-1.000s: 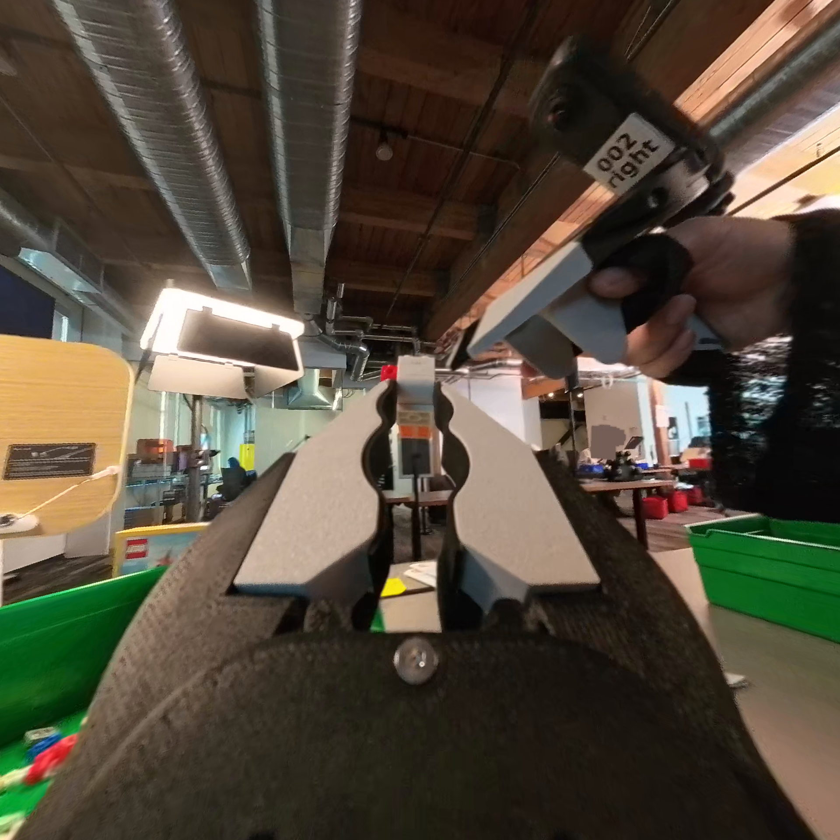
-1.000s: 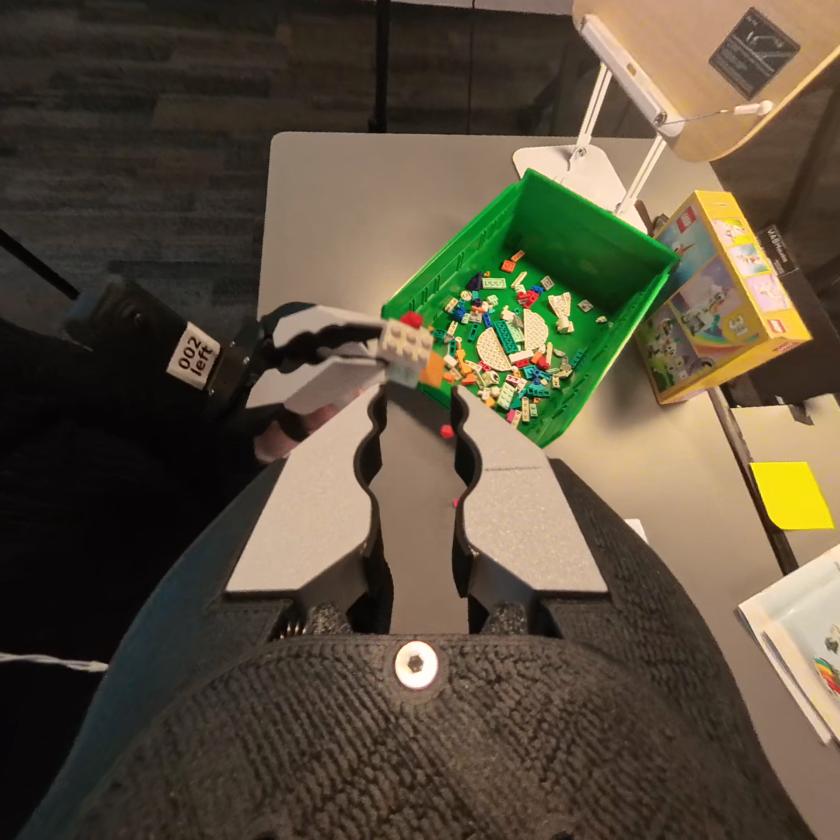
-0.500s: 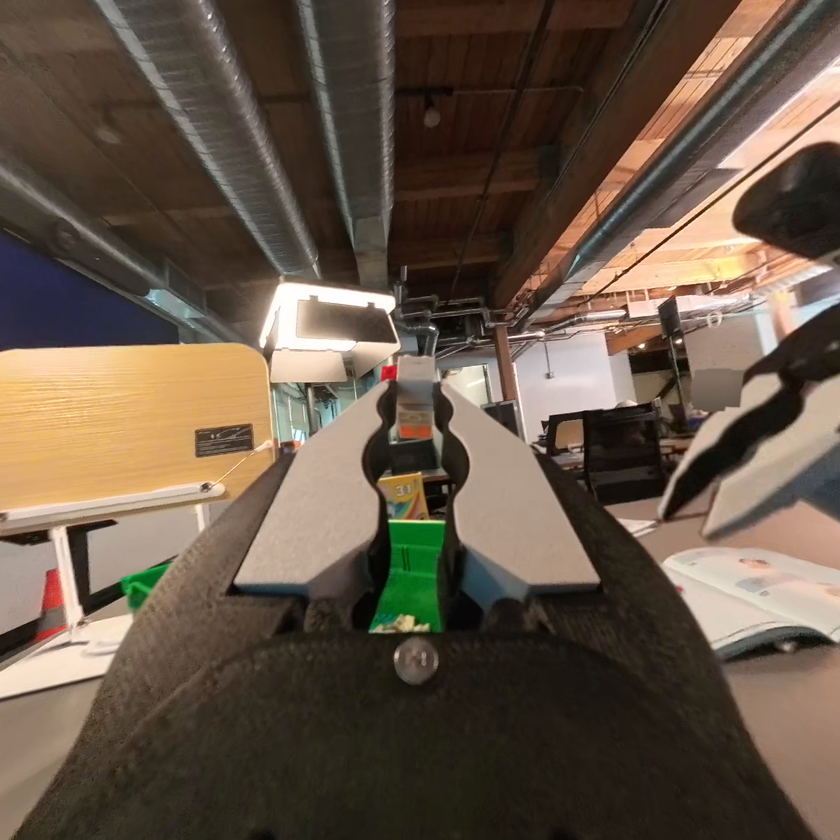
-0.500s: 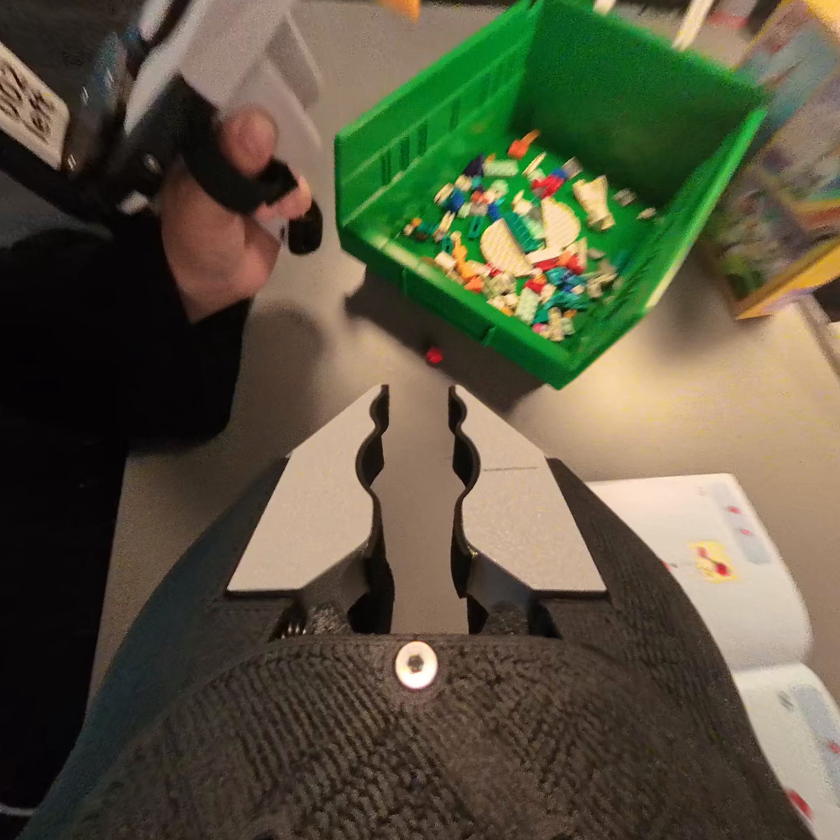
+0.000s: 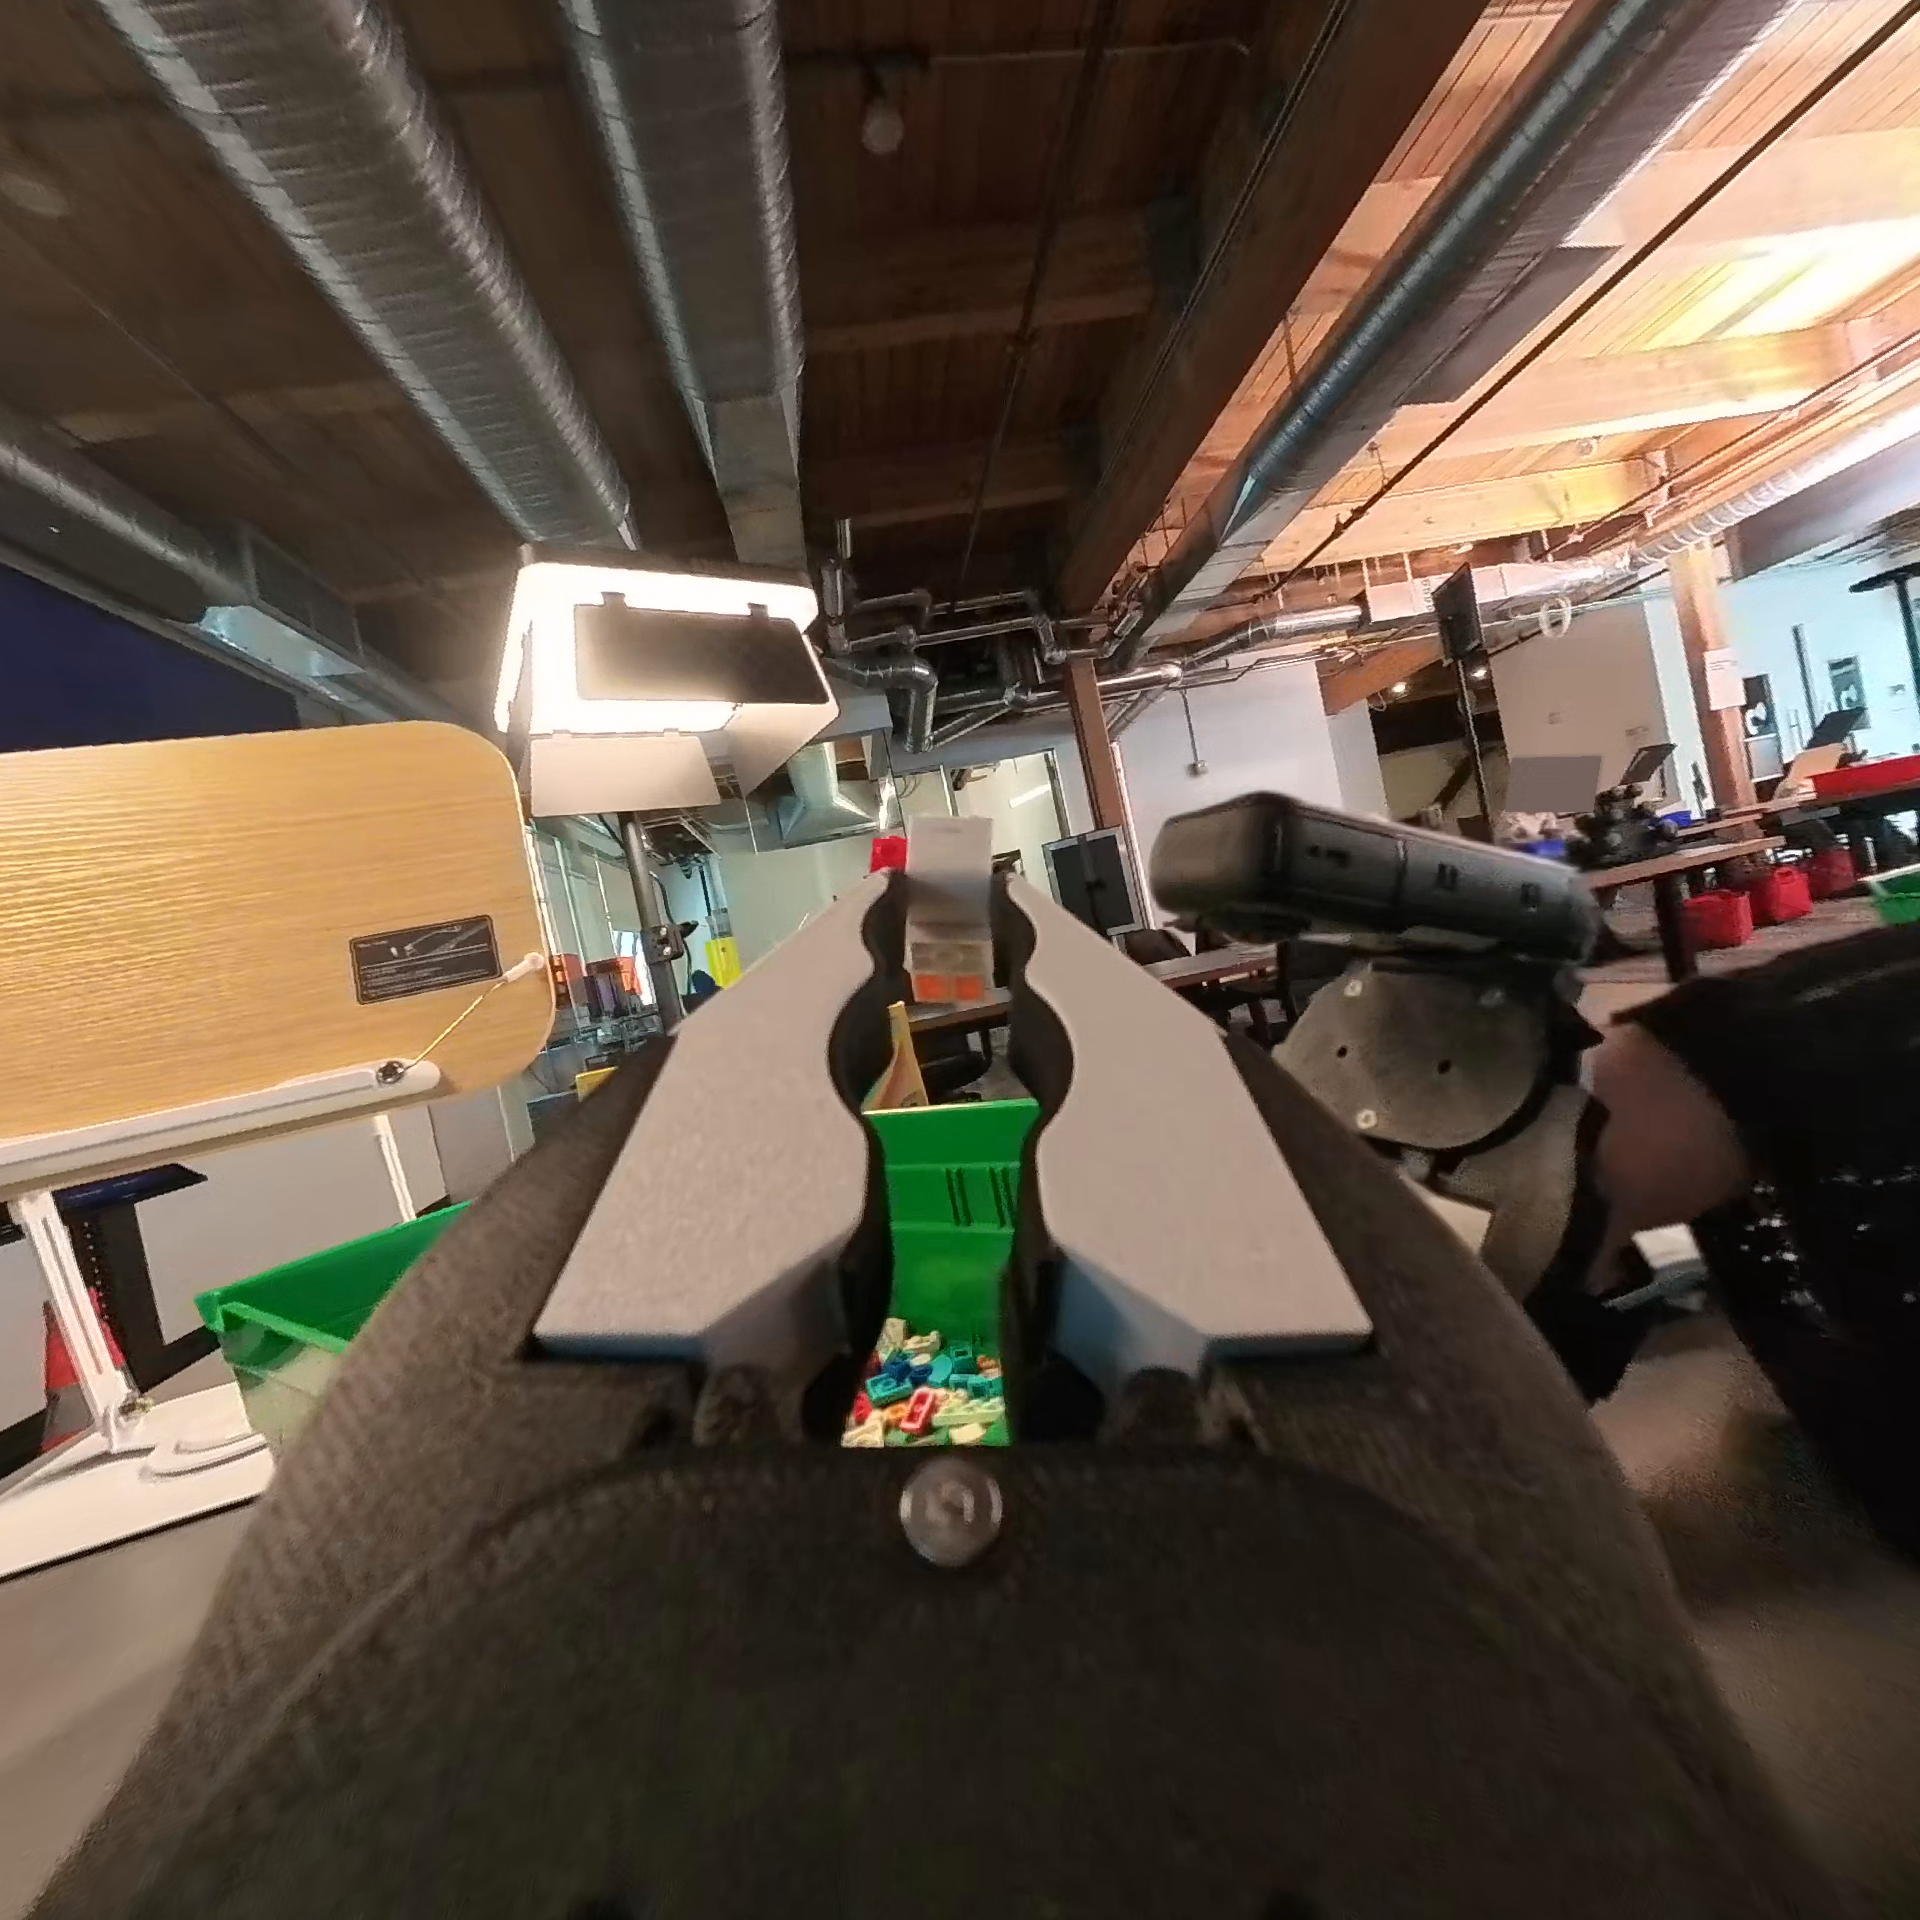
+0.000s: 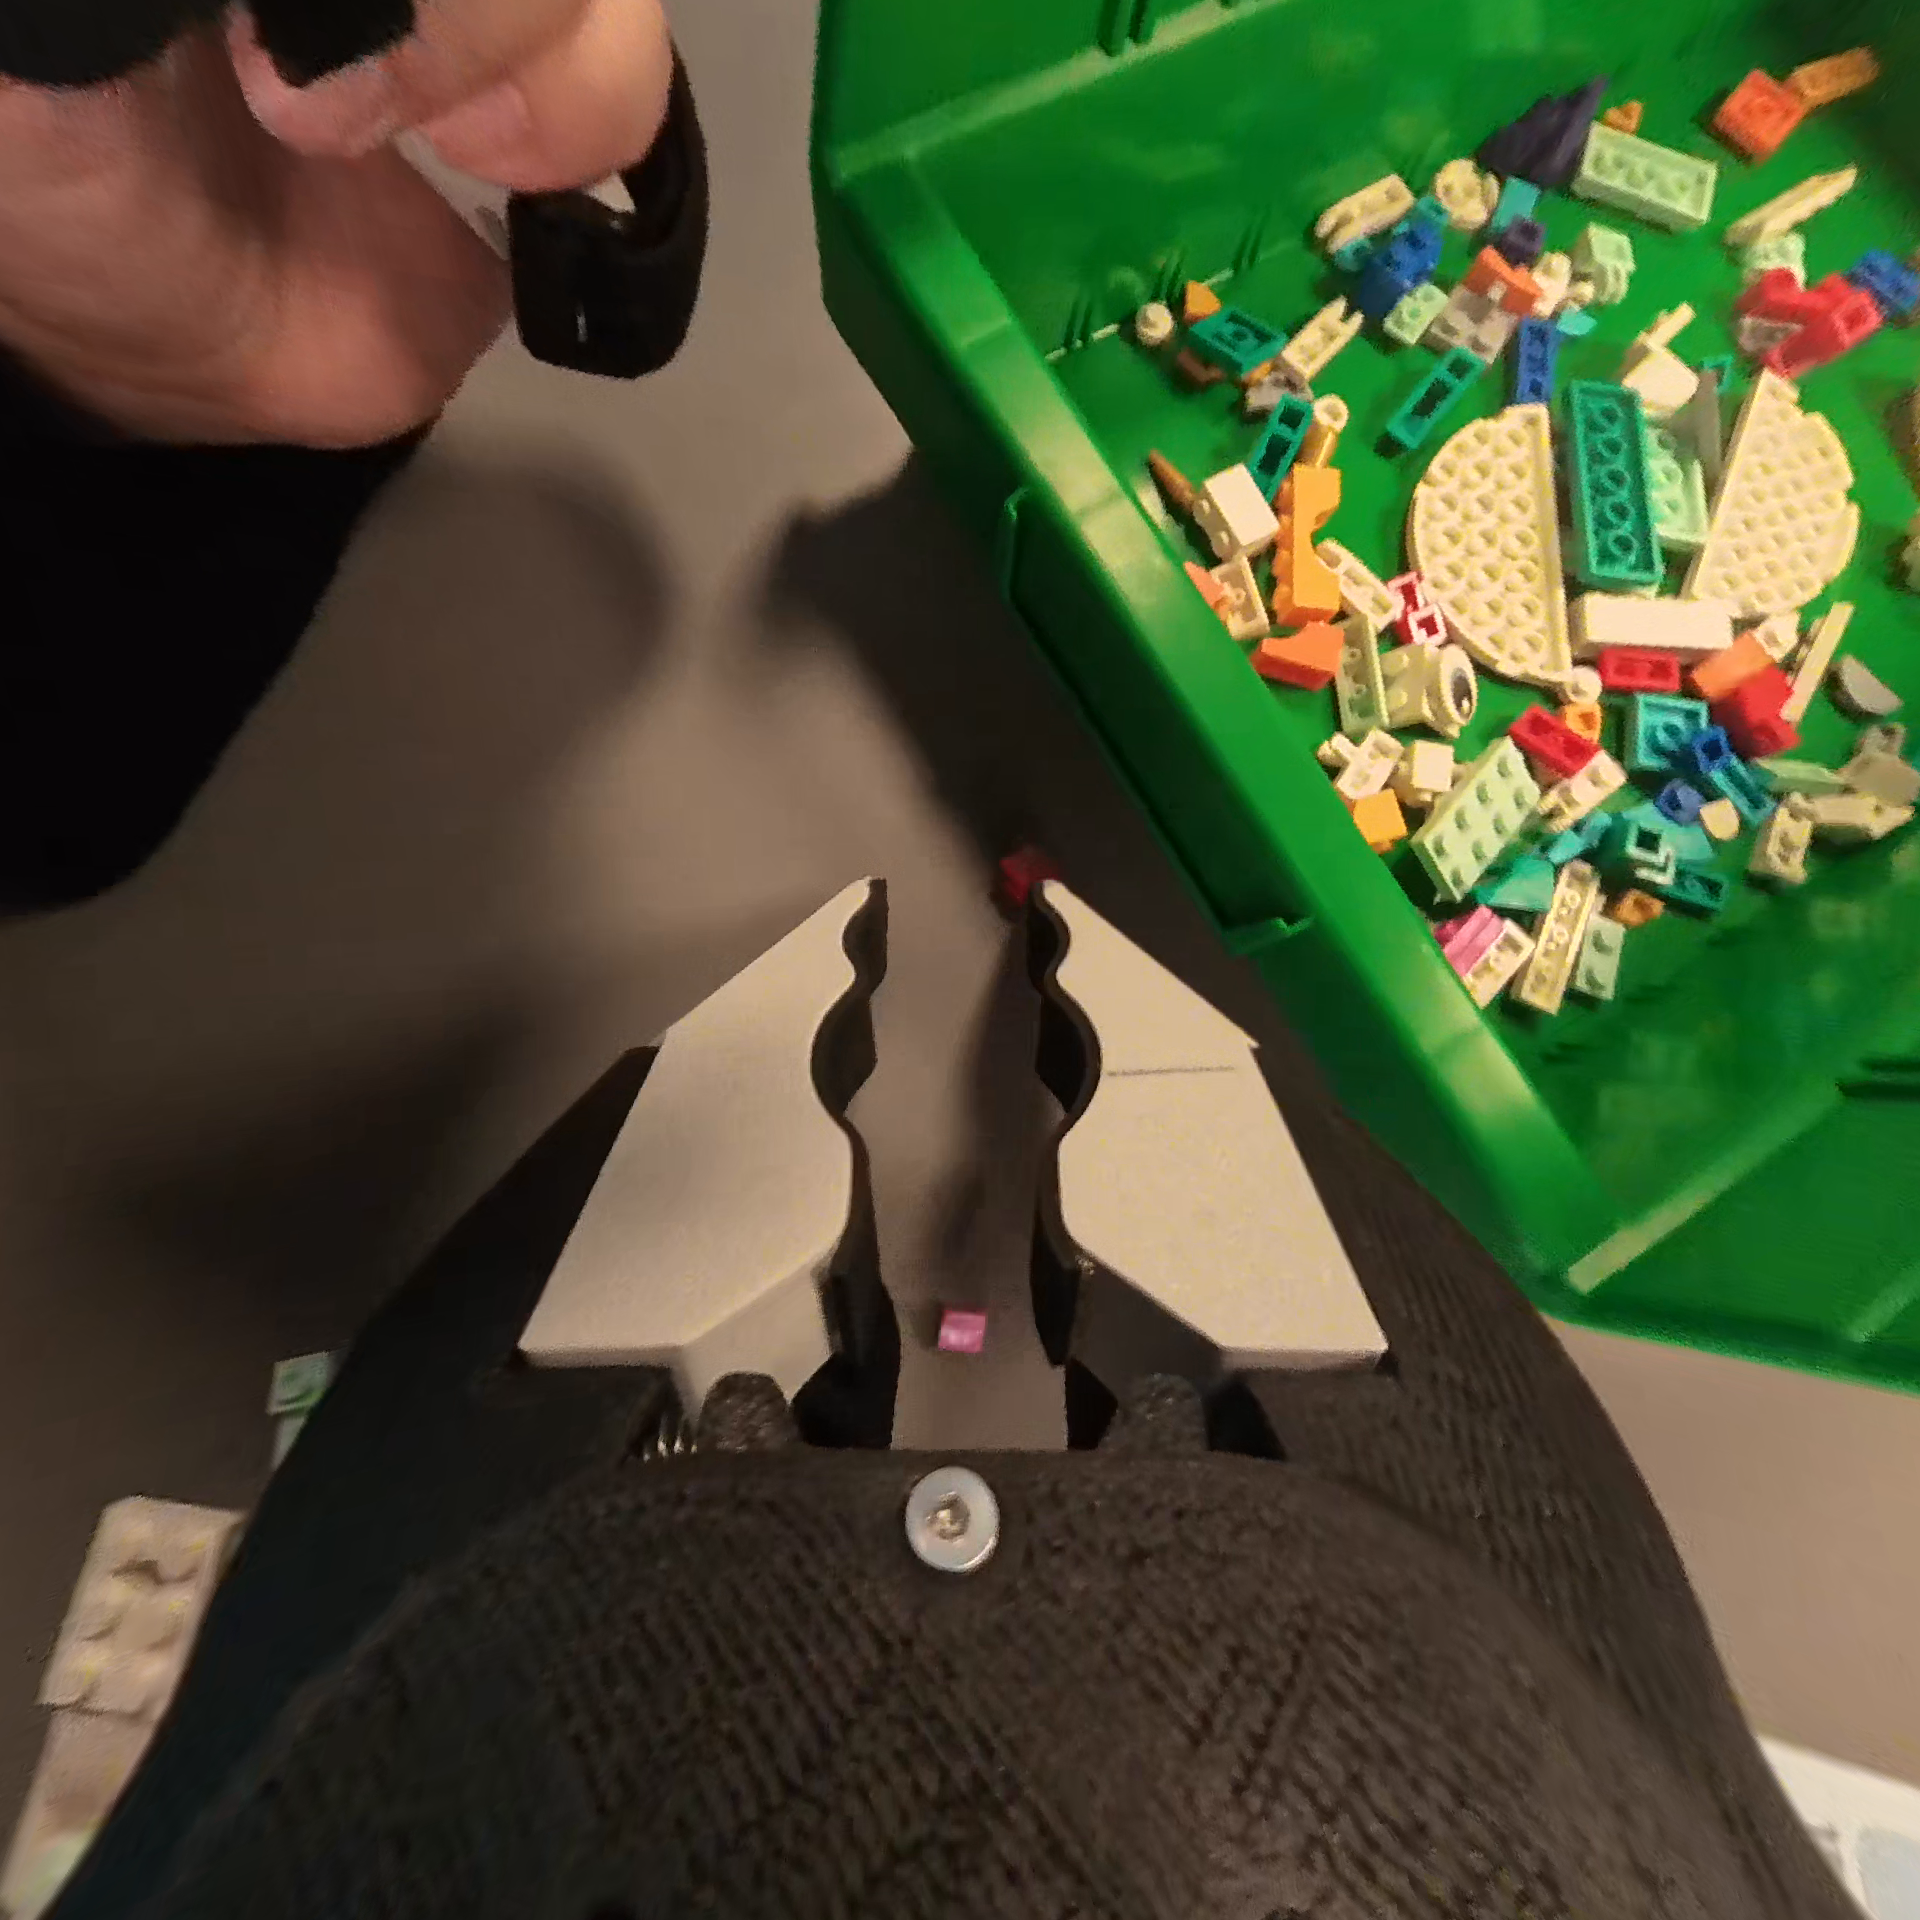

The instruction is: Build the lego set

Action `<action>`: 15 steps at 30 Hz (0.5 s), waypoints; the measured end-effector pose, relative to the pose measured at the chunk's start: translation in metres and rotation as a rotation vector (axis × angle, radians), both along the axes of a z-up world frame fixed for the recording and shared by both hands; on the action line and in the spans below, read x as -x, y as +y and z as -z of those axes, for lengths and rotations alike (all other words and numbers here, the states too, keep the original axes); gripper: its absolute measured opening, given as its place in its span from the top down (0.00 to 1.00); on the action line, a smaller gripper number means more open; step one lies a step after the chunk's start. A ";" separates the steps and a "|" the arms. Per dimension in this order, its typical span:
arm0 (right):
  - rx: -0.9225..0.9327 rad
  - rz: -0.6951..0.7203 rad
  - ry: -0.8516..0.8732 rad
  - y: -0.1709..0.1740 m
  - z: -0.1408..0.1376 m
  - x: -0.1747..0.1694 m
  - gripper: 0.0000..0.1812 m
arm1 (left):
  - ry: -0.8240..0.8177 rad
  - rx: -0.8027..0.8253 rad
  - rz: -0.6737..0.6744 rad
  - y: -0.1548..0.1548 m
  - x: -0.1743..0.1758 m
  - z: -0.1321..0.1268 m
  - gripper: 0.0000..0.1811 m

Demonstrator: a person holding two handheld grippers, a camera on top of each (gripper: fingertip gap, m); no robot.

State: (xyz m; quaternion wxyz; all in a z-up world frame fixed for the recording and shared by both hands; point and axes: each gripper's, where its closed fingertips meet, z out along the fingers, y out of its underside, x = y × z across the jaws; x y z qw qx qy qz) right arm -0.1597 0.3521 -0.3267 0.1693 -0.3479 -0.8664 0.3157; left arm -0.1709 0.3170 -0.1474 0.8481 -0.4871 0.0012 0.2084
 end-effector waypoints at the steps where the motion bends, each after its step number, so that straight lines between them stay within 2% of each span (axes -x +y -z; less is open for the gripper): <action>1: 0.007 -0.022 0.020 0.000 0.000 0.002 0.86 | 0.001 -0.003 0.000 0.000 0.000 -0.001 0.92; 9: 0.016 -0.094 0.064 0.002 0.003 0.014 0.87 | -0.007 -0.006 0.007 -0.001 0.002 -0.002 0.92; 15: 0.012 -0.065 0.077 0.001 0.004 0.020 0.92 | -0.008 0.008 0.019 0.002 0.001 0.000 0.92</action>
